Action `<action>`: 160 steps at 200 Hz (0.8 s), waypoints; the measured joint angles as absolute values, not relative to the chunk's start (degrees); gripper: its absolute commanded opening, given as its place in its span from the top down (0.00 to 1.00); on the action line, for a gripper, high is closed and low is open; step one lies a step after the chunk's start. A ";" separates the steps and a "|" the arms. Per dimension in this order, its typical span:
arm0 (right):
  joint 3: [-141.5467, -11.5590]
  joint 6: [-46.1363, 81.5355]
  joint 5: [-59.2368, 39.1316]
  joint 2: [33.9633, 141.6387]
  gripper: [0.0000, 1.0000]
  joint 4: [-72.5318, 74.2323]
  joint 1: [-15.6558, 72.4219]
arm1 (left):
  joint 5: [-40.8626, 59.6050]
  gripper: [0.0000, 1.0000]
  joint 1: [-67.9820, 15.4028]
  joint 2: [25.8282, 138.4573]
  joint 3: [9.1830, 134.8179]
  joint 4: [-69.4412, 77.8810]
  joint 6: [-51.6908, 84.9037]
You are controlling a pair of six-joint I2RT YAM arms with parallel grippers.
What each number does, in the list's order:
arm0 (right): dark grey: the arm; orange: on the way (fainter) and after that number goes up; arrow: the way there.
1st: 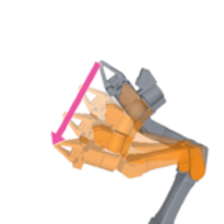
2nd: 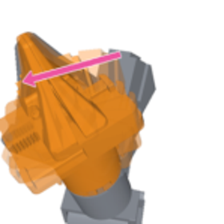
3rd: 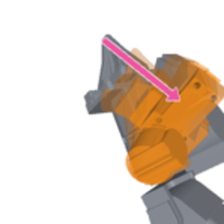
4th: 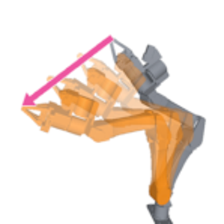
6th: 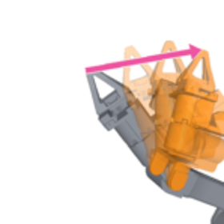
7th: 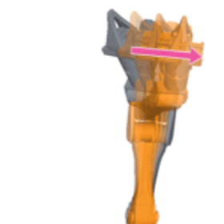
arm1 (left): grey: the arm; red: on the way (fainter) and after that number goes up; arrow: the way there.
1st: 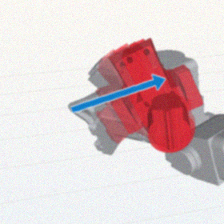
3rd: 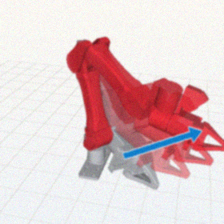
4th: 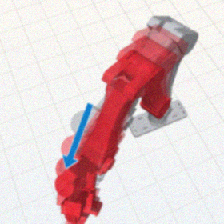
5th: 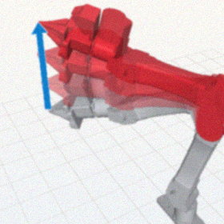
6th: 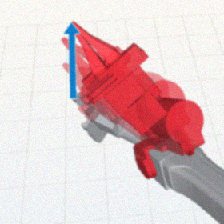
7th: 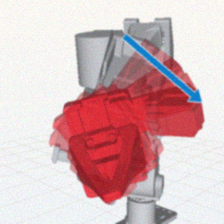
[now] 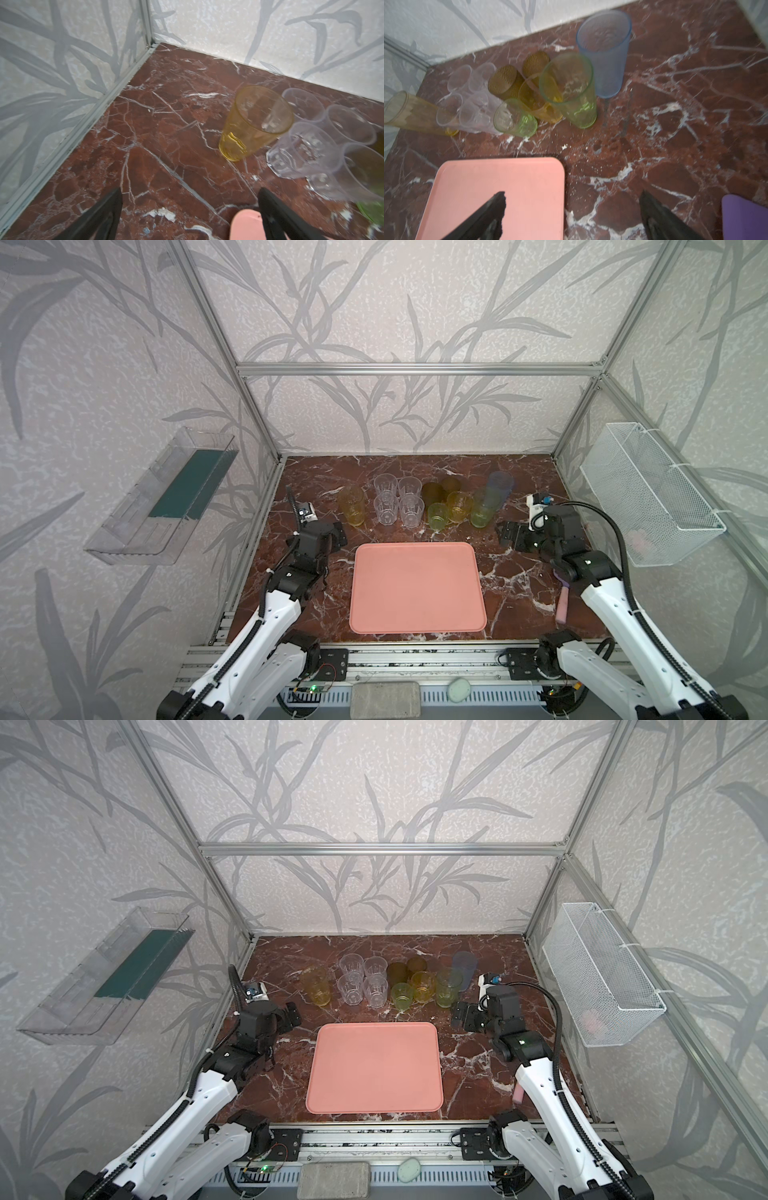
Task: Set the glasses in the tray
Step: 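Raise both arms and move the right gripper toward the glass cluster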
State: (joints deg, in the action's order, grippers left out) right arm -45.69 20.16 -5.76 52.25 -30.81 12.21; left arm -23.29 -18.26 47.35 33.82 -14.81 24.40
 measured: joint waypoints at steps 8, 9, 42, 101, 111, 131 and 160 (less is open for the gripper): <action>-46.02 20.18 -6.76 52.75 0.01 -33.04 12.60 | -22.26 0.01 -18.92 46.41 33.82 -15.66 24.82; -46.06 20.18 -6.87 52.84 0.01 -33.39 12.69 | -22.20 0.01 -18.96 46.35 33.82 -15.73 24.86; -49.19 20.36 -6.63 53.15 0.01 -39.81 17.93 | -18.65 0.01 -19.53 42.92 32.45 -16.34 26.22; -59.11 20.27 -1.08 62.06 0.00 -43.05 30.11 | -11.38 0.01 -20.62 36.62 30.65 -17.52 29.02; -60.77 20.05 0.60 64.31 0.00 -43.46 32.49 | -10.74 0.01 -20.84 35.55 30.63 -17.67 29.21; -64.18 19.75 4.01 68.45 0.00 -44.07 36.21 | -10.41 0.01 -21.52 33.54 30.59 -17.89 29.47; -67.94 19.44 6.20 73.12 0.02 -44.01 38.76 | -10.55 0.01 -21.98 32.21 30.57 -18.04 29.58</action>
State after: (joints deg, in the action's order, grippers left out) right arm -67.94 19.44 6.20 73.12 -44.01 38.76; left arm -10.55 -21.98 32.21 30.57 -18.04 29.58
